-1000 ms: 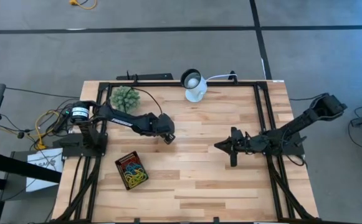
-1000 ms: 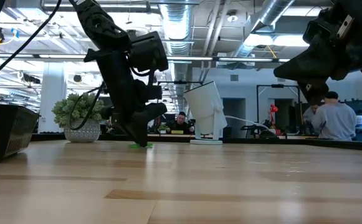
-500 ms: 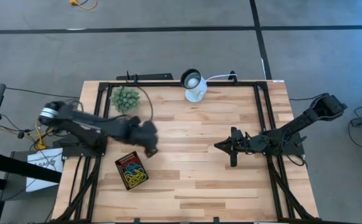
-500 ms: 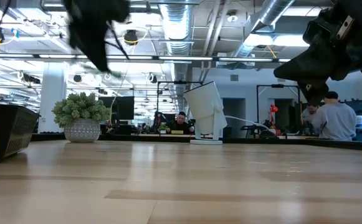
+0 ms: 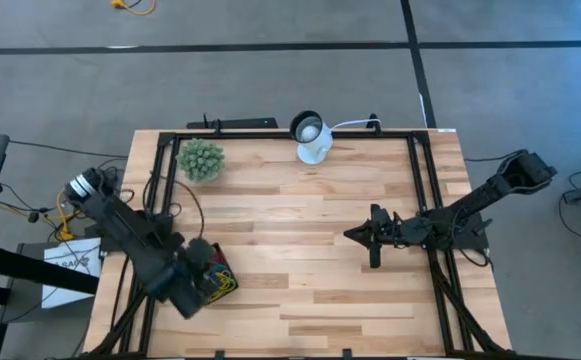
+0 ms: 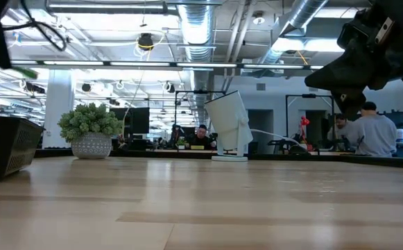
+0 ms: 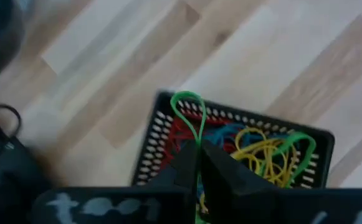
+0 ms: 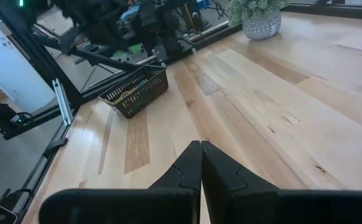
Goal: Pick and place items into bin
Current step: Put the green rubber band into the black bin, then return to Home Position
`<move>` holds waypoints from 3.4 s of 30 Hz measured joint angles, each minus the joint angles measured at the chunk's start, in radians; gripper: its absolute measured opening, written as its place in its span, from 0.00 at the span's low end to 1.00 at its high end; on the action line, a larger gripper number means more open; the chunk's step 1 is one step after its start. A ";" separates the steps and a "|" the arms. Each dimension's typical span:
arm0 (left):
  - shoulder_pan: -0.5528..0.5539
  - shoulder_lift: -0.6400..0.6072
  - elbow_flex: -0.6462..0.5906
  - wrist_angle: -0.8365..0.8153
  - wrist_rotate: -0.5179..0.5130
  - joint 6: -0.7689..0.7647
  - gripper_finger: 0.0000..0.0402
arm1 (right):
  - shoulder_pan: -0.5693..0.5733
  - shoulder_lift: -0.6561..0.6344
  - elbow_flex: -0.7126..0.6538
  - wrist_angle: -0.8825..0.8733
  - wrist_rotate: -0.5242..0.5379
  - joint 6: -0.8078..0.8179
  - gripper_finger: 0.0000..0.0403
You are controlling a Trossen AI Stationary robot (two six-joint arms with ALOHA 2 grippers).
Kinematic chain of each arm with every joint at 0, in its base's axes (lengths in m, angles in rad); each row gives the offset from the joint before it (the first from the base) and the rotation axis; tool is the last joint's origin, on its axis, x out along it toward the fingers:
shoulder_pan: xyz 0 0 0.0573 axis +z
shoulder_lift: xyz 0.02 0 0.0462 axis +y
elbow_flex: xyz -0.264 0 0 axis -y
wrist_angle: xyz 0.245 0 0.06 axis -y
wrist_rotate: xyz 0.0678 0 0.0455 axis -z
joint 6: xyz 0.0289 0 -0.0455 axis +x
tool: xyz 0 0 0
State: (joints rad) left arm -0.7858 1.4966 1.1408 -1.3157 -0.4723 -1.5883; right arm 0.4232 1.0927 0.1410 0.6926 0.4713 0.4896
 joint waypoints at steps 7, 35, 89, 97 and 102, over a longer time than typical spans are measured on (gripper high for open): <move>-0.039 0.199 0.000 0.058 0.067 -0.061 0.00 | 0.000 0.000 0.000 0.002 0.000 0.024 0.00; 0.019 0.157 0.311 -0.238 -0.174 0.263 0.30 | 0.000 -0.194 0.000 0.081 -0.081 -0.124 0.00; 0.342 -1.492 -1.015 1.450 0.075 1.763 0.30 | -0.104 -1.088 0.076 -0.985 0.225 -0.328 0.00; 0.407 -1.493 -1.093 1.528 0.104 1.749 0.30 | -0.168 -1.088 -0.037 -0.864 0.234 -0.342 0.00; 0.452 -1.493 -1.128 1.588 0.149 1.754 0.30 | -0.225 -1.088 -0.052 -0.860 0.178 -0.351 0.00</move>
State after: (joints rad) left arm -0.3334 0.0036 0.0132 0.2725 -0.3237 0.1658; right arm 0.1983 0.0043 0.0888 -0.1671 0.6489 0.1387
